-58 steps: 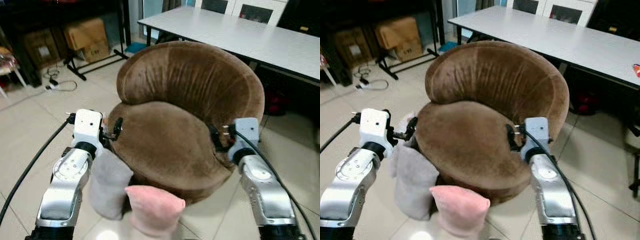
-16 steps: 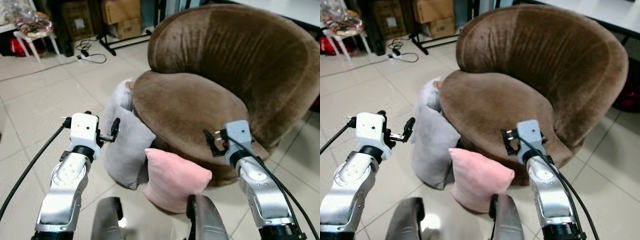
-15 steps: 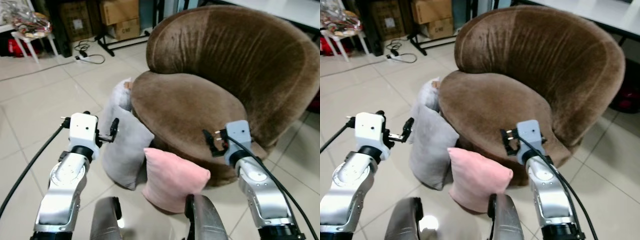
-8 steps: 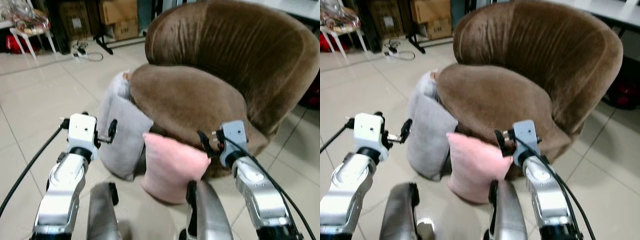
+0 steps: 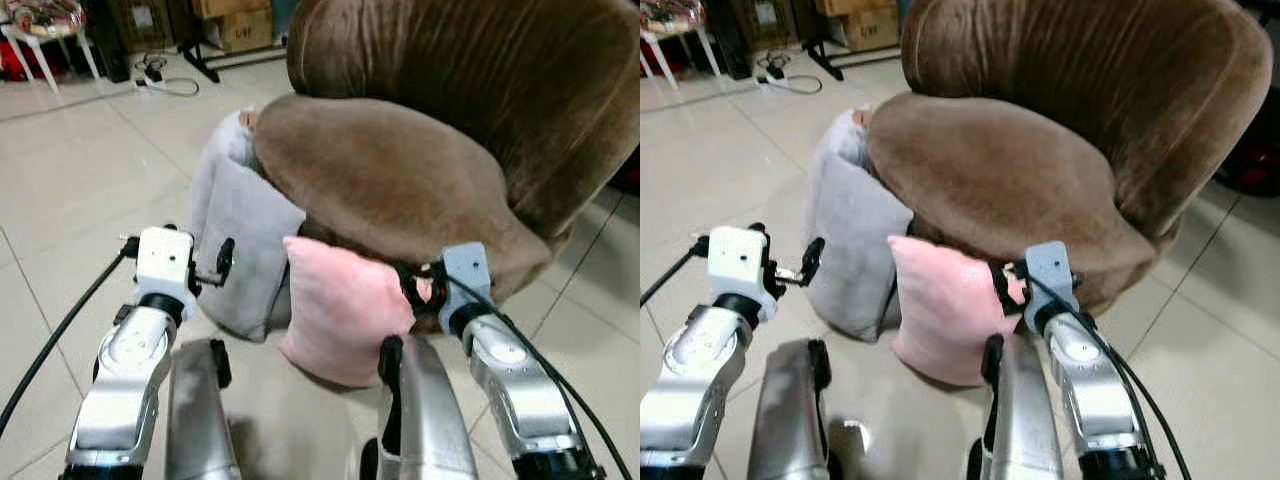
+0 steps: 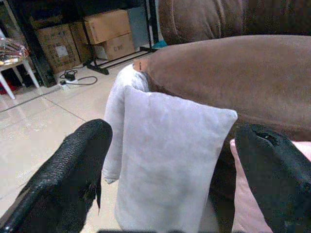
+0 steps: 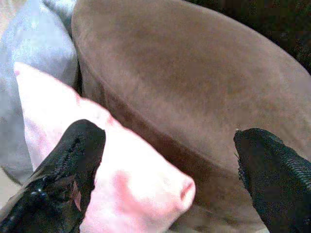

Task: Move the pillow to the sofa from floor

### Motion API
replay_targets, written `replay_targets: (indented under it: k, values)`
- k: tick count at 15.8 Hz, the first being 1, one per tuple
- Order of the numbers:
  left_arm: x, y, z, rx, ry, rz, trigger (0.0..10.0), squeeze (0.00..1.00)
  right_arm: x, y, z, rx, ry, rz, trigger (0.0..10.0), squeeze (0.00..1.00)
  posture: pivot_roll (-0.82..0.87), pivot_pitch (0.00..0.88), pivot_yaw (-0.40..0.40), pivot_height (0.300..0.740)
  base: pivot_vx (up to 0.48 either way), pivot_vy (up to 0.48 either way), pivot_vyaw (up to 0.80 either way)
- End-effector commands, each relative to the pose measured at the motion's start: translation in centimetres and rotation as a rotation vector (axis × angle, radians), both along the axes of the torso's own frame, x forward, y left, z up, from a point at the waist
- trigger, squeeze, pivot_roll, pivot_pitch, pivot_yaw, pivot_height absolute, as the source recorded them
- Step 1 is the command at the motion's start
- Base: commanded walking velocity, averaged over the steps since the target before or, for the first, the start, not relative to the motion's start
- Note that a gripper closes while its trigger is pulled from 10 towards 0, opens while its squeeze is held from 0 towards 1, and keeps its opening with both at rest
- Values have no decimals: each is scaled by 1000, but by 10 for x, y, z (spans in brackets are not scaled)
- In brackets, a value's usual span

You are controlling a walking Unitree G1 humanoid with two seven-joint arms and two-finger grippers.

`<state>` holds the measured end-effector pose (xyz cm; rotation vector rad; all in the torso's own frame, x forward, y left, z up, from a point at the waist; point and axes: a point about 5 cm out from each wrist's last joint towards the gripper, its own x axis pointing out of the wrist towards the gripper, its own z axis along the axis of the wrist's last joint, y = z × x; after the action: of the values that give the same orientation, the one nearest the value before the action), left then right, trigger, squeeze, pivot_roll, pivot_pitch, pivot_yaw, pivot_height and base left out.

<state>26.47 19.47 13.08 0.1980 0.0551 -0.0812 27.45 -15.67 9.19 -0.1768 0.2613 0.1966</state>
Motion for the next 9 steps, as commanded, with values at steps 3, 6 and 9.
replay_targets:
  k: [3,6,9]
  values:
    - [1,-1,-1,10,9,-3,10000,0,2,1,0,-65,-5,67,10000,0,-73,0,-53,405,0,0,504]
    - [0,-2,-2,19,19,-17,10000,0,8,2,-1,-50,5,65,10000,153,-71,0,-50,405,0,0,533]
    - [2,-4,0,59,33,-80,10000,0,20,-1,-10,-102,40,125,10000,1000,-69,0,-25,405,0,0,0]
